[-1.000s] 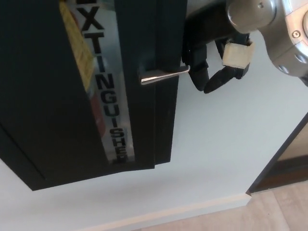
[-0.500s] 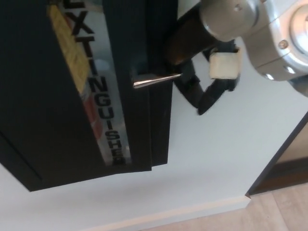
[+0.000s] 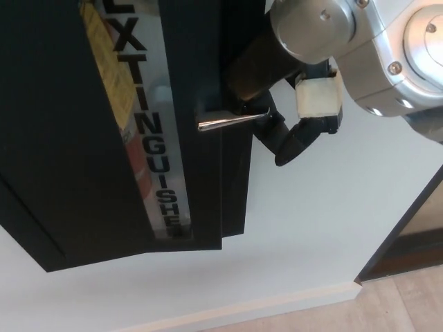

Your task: The robot walks towards the fire extinguisher and use its right hand to push the door to the left and open it

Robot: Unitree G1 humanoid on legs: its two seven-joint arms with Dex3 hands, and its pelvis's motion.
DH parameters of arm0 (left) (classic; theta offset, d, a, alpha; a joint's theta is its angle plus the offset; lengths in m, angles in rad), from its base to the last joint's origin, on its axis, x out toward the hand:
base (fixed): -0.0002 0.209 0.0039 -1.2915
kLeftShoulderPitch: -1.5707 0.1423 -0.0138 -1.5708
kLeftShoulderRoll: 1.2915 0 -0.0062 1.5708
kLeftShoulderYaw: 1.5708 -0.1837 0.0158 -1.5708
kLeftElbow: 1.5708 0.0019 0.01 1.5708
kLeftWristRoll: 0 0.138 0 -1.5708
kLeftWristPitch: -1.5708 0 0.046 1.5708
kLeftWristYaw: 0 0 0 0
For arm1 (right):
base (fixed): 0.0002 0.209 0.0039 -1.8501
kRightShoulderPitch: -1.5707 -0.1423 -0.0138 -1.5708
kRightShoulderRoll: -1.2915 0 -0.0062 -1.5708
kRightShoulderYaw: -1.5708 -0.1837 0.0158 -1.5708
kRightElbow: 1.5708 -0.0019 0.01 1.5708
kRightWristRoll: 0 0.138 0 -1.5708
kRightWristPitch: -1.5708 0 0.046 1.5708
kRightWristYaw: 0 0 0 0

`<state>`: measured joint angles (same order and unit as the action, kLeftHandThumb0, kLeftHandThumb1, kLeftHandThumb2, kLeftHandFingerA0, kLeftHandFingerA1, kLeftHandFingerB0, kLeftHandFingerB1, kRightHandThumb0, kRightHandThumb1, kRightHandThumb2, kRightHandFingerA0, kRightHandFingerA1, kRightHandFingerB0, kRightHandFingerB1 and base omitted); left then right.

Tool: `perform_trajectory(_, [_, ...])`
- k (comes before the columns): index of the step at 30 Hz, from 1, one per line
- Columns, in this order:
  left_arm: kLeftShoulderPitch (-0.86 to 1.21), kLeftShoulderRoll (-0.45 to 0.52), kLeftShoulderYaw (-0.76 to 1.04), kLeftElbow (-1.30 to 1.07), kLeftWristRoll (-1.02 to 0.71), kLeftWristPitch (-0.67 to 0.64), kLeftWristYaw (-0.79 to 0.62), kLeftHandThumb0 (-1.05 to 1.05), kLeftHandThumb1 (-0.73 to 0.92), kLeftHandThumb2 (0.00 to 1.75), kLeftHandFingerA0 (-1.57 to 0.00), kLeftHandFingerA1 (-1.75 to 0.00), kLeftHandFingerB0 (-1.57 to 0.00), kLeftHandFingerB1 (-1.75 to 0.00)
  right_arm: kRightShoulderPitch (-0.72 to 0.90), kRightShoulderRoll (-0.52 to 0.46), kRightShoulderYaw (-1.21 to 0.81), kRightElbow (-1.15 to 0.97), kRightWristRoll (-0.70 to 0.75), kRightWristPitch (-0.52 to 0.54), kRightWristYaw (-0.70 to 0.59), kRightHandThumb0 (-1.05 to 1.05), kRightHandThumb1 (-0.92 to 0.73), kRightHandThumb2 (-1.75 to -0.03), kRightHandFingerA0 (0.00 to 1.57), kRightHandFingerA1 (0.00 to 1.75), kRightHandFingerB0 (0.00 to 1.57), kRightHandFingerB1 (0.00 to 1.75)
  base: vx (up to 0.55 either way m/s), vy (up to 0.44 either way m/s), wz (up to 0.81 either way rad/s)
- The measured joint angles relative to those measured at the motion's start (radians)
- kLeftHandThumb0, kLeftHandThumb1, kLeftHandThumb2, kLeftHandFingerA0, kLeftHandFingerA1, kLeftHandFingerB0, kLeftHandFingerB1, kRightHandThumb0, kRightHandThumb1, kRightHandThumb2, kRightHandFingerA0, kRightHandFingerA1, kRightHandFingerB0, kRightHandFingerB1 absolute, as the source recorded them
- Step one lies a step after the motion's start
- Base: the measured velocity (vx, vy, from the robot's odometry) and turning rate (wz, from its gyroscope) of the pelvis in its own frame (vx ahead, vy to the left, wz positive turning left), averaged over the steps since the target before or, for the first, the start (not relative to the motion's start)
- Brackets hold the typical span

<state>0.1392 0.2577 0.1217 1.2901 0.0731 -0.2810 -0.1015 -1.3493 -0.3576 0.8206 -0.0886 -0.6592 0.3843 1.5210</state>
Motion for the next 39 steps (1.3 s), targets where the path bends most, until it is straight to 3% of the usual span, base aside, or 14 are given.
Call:
perform_trajectory(2, [0.000, 0.000, -0.001, -0.001, 0.000, -0.001, 0.000, -0.62, 0.56, 0.57, -0.41, -0.54, -0.31, -0.34, 0.002, 0.003, -0.002, 0.004, -0.005, 0.001, 0.001, -0.85, -0.67, -0.61, 0.72, 1.48, 0.66, 0.91, 0.00, 0.000, 0.00])
perform_trajectory(3, [0.002, 0.000, -0.002, -0.002, 0.000, -0.002, -0.001, -0.63, 0.55, 0.57, -0.40, -0.53, -0.31, -0.34, 0.005, 0.006, -0.004, 0.005, -0.007, 0.003, 0.001, -0.90, -0.52, -0.84, 0.65, 1.23, 0.58, 0.80, 0.00, 0.000, 0.00])
perform_trajectory(8, [0.005, 0.000, -0.008, -0.006, 0.000, -0.007, -0.004, -0.59, 0.54, 0.57, -0.39, -0.51, -0.31, -0.34, 0.029, 0.017, -0.020, 0.000, -0.024, 0.017, -0.003, -0.83, -0.52, -1.00, 0.76, 1.12, 0.51, 0.73, 0.00, 0.000, 0.00])
perform_trajectory(14, [0.000, -0.001, -0.006, -0.006, -0.001, -0.007, -0.009, -0.60, 0.54, 0.57, -0.40, -0.52, -0.31, -0.34, 0.060, 0.025, -0.048, -0.035, -0.036, 0.031, -0.003, -0.87, -0.52, -0.88, 0.76, 1.10, 0.51, 0.71, 0.00, 0.000, 0.00])
perform_trajectory(15, [-0.002, -0.001, -0.006, -0.006, -0.001, -0.007, -0.009, -0.66, 0.55, 0.57, -0.37, -0.54, -0.32, -0.34, 0.063, 0.026, -0.050, -0.037, -0.039, 0.033, -0.003, -0.84, -0.75, -0.63, 0.80, 1.02, 0.53, 0.66, 0.00, 0.000, 0.00])
perform_trajectory(25, [-0.042, -0.003, -0.018, -0.001, 0.001, -0.007, -0.011, -0.64, 0.54, 0.57, -0.38, -0.53, -0.30, -0.34, 0.153, 0.021, -0.077, -0.322, -0.077, 0.087, 0.039, -0.83, -0.76, -0.63, 0.85, 0.89, 0.46, 0.47, 0.00, 0.000, -0.01])
perform_trajectory(26, [-0.046, -0.003, -0.018, -0.002, 0.000, -0.007, -0.011, -0.68, 0.43, 0.81, -0.38, -0.59, -0.25, -0.46, 0.169, 0.021, -0.084, -0.353, -0.081, 0.092, 0.040, -0.82, -0.76, -0.63, 0.84, 0.82, 0.46, 0.45, 0.00, 0.000, 0.00])
perform_trajectory(31, [-0.054, -0.005, -0.021, -0.001, 0.001, -0.007, -0.014, -0.63, 0.54, 0.57, -0.40, -0.52, -0.30, -0.33, 0.277, 0.027, -0.120, -0.567, -0.105, 0.124, 0.040, -0.82, -0.75, -0.63, 0.85, 0.83, 0.47, 0.46, -0.01, -0.001, 0.02])
perform_trajectory(32, [-0.054, -0.005, -0.022, -0.001, 0.001, -0.007, -0.014, -0.61, 0.54, 0.57, -0.42, -0.53, -0.31, -0.34, 0.287, 0.029, -0.124, -0.586, -0.109, 0.127, 0.039, -0.81, -0.61, -1.00, 0.93, 1.03, 0.40, 0.57, -0.06, -0.004, 0.08])
perform_trajectory(33, [-0.056, -0.005, -0.023, 0.000, 0.001, -0.007, -0.014, -0.61, 0.54, 0.57, -0.42, -0.53, -0.31, -0.34, 0.305, 0.031, -0.134, -0.618, -0.117, 0.133, 0.037, -0.81, -0.61, -1.00, 0.93, 1.03, 0.40, 0.57, -0.06, -0.004, 0.09])
perform_trajectory(34, [-0.060, -0.005, -0.027, 0.002, 0.002, -0.007, -0.015, -0.61, 0.54, 0.57, -0.42, -0.52, -0.31, -0.34, 0.345, 0.034, -0.154, -0.684, -0.134, 0.145, 0.033, -0.81, -0.76, -0.62, 0.91, 1.06, 0.43, 0.45, -0.07, -0.002, 0.11])
perform_trajectory(35, [-0.062, -0.005, -0.030, 0.003, 0.002, -0.007, -0.015, -0.61, 0.54, 0.57, -0.42, -0.52, -0.31, -0.34, 0.360, 0.035, -0.161, -0.708, -0.141, 0.149, 0.033, -0.81, -0.76, -0.62, 0.91, 1.06, 0.43, 0.45, 0.00, 0.000, 0.00])
perform_trajectory(36, [-0.065, -0.005, -0.032, 0.005, 0.003, -0.007, -0.015, -0.60, 0.55, 0.57, -0.41, -0.51, -0.30, -0.33, 0.376, 0.036, -0.168, -0.733, -0.149, 0.154, 0.033, -0.81, -0.59, -0.99, 0.95, 1.09, 0.41, 0.57, 0.00, 0.000, 0.00])
perform_trajectory(39, [-0.091, -0.005, -0.050, 0.008, 0.008, -0.007, -0.015, -0.60, 0.55, 0.57, -0.41, -0.51, -0.30, -0.33, 0.463, 0.051, -0.199, -0.849, -0.206, 0.187, 0.033, -0.81, -0.59, -0.99, 0.95, 1.09, 0.41, 0.57, 0.00, 0.000, 0.00])
